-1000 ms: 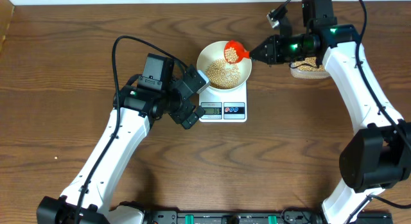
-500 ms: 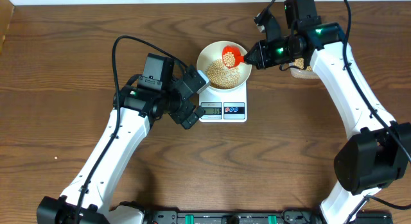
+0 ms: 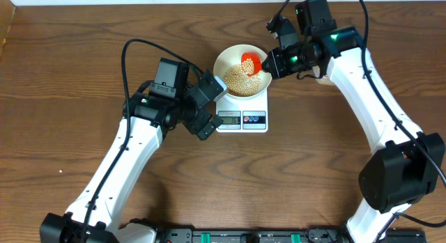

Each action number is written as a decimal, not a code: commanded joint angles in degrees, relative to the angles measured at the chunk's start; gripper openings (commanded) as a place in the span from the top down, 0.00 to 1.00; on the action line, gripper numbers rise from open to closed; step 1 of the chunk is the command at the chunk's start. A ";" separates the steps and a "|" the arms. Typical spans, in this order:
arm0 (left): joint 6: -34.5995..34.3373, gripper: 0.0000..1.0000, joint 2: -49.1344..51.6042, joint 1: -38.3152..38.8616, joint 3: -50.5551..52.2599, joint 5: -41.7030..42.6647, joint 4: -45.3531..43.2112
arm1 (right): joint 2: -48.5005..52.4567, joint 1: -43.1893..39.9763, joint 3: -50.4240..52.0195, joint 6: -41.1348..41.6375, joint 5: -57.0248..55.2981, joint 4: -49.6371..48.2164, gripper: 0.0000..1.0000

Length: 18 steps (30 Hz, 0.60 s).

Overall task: Scoop item into bowl and weigh 50g on scale
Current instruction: 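Tilt the scoop to pour chickpeas into the bowl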

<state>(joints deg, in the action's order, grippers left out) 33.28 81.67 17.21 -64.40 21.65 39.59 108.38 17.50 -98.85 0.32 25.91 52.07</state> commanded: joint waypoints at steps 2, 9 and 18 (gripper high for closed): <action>0.57 0.02 -0.44 -0.04 -0.22 -0.31 -0.02 | 0.28 0.92 -1.62 -1.88 -2.01 0.02 0.99; 0.55 0.02 -0.44 -0.04 -0.22 -0.31 -0.02 | 0.28 1.36 -1.62 -2.75 -2.01 -0.07 0.99; 0.55 0.02 -0.44 -0.04 -0.22 -0.31 -0.02 | 0.28 1.36 -1.62 -2.75 -2.01 -0.46 0.99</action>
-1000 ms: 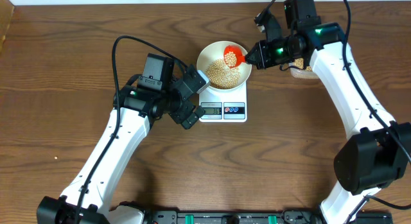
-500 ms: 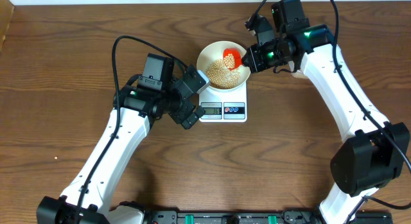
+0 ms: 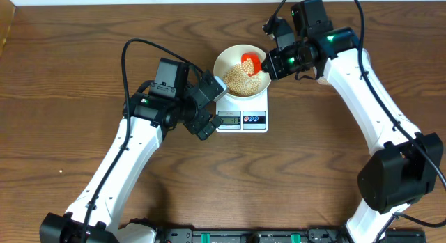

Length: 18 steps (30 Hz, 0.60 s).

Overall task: Scoop item into bowl and weigh 50g on scale
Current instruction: 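Tilt the scoop to pour chickpeas into the bowl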

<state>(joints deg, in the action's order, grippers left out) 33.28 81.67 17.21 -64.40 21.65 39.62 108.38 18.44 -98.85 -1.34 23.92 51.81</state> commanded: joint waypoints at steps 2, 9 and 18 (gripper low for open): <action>0.55 0.02 -0.44 -0.04 -0.22 -0.31 -0.02 | 0.28 0.42 -1.60 -1.09 -0.02 -0.35 0.99; 0.55 0.02 -0.44 -0.04 -0.22 -0.31 -0.04 | 0.31 0.42 -1.60 -2.60 -0.02 -1.07 0.99; 0.55 0.02 -0.44 -0.04 -0.22 -0.31 -0.04 | 0.50 0.44 -1.60 -5.40 -0.02 -1.57 0.99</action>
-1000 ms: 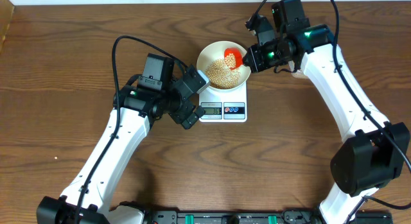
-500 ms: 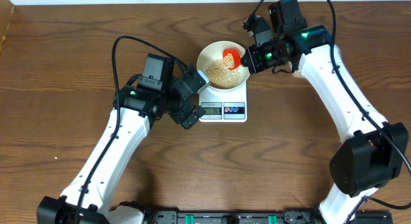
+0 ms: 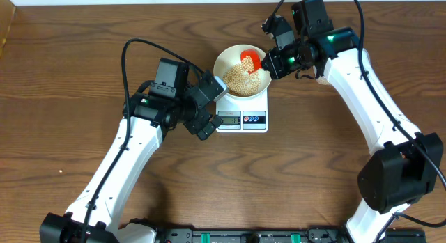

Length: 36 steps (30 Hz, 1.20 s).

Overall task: Scoop item into bowl and weigh 50g on scale
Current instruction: 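Tilt the scoop to pour chickpeas into the bowl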

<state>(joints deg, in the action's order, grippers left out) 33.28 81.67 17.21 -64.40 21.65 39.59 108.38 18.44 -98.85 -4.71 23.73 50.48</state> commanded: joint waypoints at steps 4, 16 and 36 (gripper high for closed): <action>0.55 0.02 -0.44 -0.04 -0.22 -0.31 -0.02 | 0.50 0.76 -1.60 -5.62 0.17 -0.20 0.99; 0.55 0.02 -0.44 -0.04 -0.22 -0.31 -0.02 | 0.50 1.51 -1.60 -7.65 -1.27 -0.96 0.99; 0.55 0.02 -0.44 -0.04 -0.22 -0.31 0.00 | 0.50 -1.09 -1.60 -1.29 6.73 -2.03 0.99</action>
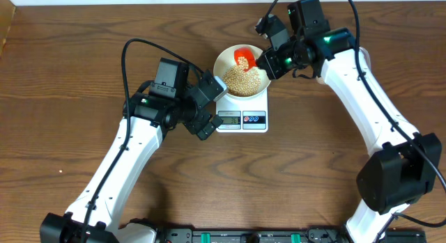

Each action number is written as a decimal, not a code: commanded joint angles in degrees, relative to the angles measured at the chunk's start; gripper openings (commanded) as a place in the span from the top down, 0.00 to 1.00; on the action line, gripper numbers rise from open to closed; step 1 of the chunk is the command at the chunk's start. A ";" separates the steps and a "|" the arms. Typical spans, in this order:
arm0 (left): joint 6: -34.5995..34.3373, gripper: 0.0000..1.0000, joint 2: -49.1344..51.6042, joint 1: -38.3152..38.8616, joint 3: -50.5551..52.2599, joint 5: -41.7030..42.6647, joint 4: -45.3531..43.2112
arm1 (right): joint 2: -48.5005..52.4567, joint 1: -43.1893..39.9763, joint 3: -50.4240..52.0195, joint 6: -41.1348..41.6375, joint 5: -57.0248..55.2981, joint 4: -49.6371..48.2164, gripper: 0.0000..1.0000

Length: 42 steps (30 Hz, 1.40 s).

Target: Scoop item into bowl and weigh 50g on scale

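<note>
A white bowl [221, 62] holding pale round beans [240, 79] stands on a white scale [242, 112] with a small display [229, 118]. My right gripper [263, 60] is shut on the handle of an orange scoop [243, 56], whose head hangs over the far side of the bowl with a few beans in it. My left gripper [211, 104] stands open just left of the scale, one finger near the bowl's rim and the other by the scale's front left corner, holding nothing.
A white container [322, 79] shows partly behind the right arm, right of the scale. Brown wooden table [313, 173] all around. A black rail runs along the front edge.
The right gripper has shifted a little up and to the left, carrying the orange scoop toward the bowl's far rim. The left arm is where it was.
The right gripper held the orange scoop over the beans in the bowl at every moment, shifting only slightly; now the scoop sits nearer the far rim. The left gripper stayed open beside the scale throughout.
</note>
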<state>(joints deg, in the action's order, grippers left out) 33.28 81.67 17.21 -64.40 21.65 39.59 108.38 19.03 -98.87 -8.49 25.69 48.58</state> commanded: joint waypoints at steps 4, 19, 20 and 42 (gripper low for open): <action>0.55 0.02 -0.44 -0.04 -0.22 -0.31 -0.02 | 0.50 -2.78 -1.57 3.34 4.96 -0.09 0.99; 0.55 0.02 -0.44 -0.04 -0.22 -0.31 0.00 | 0.48 -2.97 -1.57 3.30 4.92 -0.09 0.99; 0.55 0.02 -0.44 -0.04 -0.22 -0.31 -0.02 | 0.48 -2.97 -1.57 3.30 4.94 -0.11 0.99; 0.55 0.02 -0.44 -0.04 -0.22 -0.31 -0.02 | 0.48 -1.75 -1.57 -2.47 4.42 -0.11 0.99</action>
<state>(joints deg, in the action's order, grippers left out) 33.28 81.67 17.21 -64.40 21.65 39.59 108.38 16.38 -98.87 -7.94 29.56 48.58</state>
